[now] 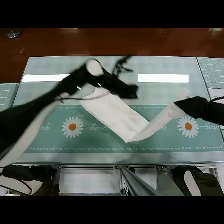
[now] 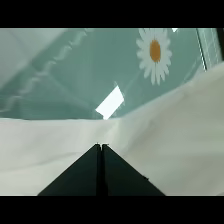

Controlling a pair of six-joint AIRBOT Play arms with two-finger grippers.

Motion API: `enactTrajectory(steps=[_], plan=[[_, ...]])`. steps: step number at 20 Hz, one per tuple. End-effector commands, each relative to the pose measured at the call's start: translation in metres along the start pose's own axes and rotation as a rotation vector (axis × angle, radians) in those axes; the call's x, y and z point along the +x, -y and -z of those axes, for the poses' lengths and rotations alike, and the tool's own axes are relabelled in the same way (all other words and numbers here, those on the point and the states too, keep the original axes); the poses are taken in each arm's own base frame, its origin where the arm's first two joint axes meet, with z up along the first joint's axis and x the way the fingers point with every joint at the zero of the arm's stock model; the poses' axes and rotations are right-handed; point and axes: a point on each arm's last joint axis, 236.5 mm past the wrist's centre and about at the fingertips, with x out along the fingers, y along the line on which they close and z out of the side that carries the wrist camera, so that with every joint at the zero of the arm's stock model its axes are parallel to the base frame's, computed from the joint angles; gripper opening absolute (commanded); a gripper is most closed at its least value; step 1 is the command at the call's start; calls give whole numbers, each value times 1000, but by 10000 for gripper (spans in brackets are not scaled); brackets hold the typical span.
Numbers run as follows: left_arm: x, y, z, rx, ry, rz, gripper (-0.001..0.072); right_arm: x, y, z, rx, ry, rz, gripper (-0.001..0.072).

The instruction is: Fold the shirts.

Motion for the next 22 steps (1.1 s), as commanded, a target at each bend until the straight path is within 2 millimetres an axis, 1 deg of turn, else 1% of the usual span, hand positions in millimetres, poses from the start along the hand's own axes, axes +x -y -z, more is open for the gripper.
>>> enactTrajectory(steps=[1,2,3,5,6,7,8,9,10,12,14,15,16,17,18,19,20,21,22], plan=[[-135,-58,-46,-42,202,-142,24,19,-33,-14,-38,-1,-108,34],[-176,-73,-49,-46,254,-202,25,33,-45,-11,-66,-38,-123,34],[-211,-83,-48,-53,304,-255,24,52,-58,-8,-86,-76,-136,34],[-277,-95,-40,-68,427,-346,25,90,-90,-1,-120,-135,-176,34],[-304,-102,-33,-56,501,-393,25,113,-110,3,-157,-159,-198,34],[-323,-112,-22,-90,568,-427,25,136,-125,8,-186,-182,-205,34],[-331,-120,-5,-133,600,-440,25,162,-137,14,-197,-222,-209,34],[-329,-130,20,-180,596,-453,25,187,-144,22,-204,-267,-208,34],[-321,-136,45,-217,582,-457,25,215,-149,30,-210,-309,-204,34],[-287,-143,97,-275,543,-447,25,264,-150,37,-200,-363,-189,34],[-246,-144,142,-329,484,-396,25,308,-149,43,-195,-396,-180,34],[-228,-146,162,-352,449,-379,26,328,-145,43,-172,-411,-171,34],[-210,-150,182,-377,410,-364,25,344,-141,46,-152,-429,-162,34],[-197,-154,197,-401,375,-355,25,358,-137,48,-128,-444,-154,34],[-186,-159,209,-426,344,-347,25,367,-136,50,-113,-454,-156,34],[-180,-163,216,-444,333,-347,26,373,-139,54,-94,-466,-171,35],[-179,-167,218,-452,336,-352,26,376,-144,58,-75,-477,-193,79],[-180,-170,215,-453,353,-362,26,375,-151,61,-79,-490,-223,456],[-183,-174,211,-453,376,-373,26,368,-158,62,-102,-510,-265,614]])
